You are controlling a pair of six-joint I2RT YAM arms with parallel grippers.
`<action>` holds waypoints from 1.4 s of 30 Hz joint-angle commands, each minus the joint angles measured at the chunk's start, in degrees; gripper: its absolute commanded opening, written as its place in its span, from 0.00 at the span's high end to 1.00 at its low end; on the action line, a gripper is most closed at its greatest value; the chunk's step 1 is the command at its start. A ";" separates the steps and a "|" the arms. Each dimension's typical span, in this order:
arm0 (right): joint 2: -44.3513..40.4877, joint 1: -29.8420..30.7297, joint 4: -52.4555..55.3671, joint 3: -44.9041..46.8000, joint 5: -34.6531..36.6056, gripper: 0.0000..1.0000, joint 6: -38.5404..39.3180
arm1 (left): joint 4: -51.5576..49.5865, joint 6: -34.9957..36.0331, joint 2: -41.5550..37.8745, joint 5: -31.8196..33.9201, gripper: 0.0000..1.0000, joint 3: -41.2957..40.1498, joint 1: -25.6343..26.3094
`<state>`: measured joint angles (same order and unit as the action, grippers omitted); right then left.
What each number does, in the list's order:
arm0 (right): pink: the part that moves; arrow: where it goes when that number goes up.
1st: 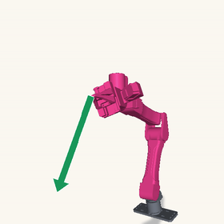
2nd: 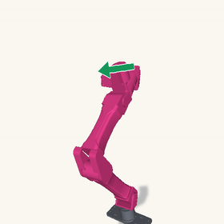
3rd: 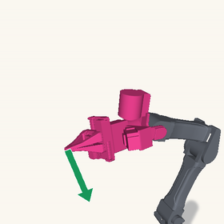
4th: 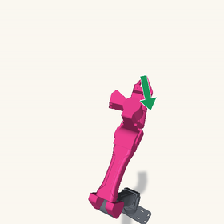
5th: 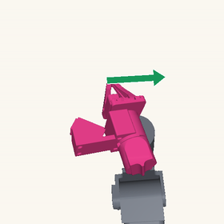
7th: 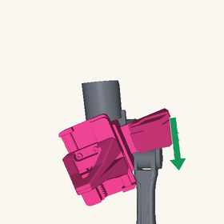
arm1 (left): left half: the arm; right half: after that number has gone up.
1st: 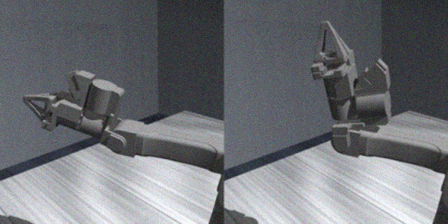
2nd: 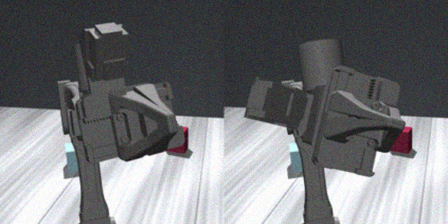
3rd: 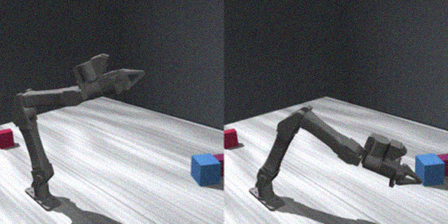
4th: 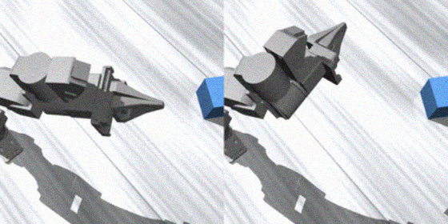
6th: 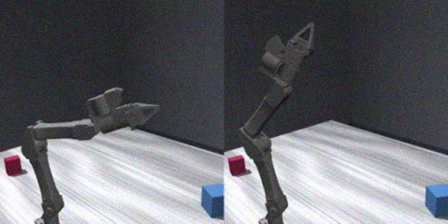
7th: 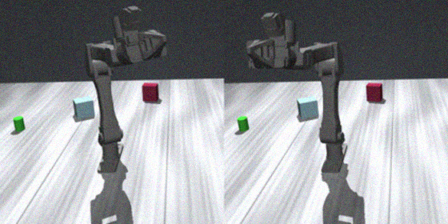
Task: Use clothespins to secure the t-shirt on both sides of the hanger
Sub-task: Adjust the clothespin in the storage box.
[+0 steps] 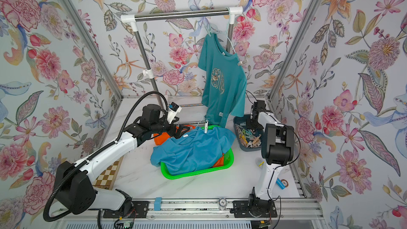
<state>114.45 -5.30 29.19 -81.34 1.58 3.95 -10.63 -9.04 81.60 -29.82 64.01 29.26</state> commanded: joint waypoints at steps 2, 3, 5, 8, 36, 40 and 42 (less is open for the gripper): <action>1.05 1.03 1.82 -1.56 -0.09 0.51 2.19 | 0.87 -0.36 0.75 -1.55 0.00 -0.62 0.28; 1.22 1.16 1.83 -1.69 0.14 0.51 2.33 | 0.95 -0.45 0.83 -1.64 0.00 -0.64 0.30; 2.12 1.26 1.84 -2.30 0.53 0.52 2.62 | 1.14 -0.54 0.84 -1.73 0.00 -0.81 0.28; 2.83 1.41 2.14 -2.54 0.62 0.50 3.29 | 1.06 -0.63 0.75 -1.90 0.00 -0.88 0.28; 1.11 0.06 -0.03 -0.30 -6.28 0.78 -0.57 | 1.62 -1.25 0.96 -2.60 0.00 -1.34 0.27; -1.04 -1.02 -0.53 1.22 -9.14 0.81 -1.98 | 2.03 -1.60 0.88 -3.21 0.00 -1.41 0.28; -2.09 -1.58 -1.08 2.25 -10.47 0.85 -2.67 | 2.20 -1.77 0.92 -3.35 0.00 -1.43 0.32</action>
<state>115.63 -6.22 27.99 -80.71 -5.54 3.01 -10.17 -9.91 82.15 -31.38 63.35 29.26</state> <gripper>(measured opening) 0.165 0.997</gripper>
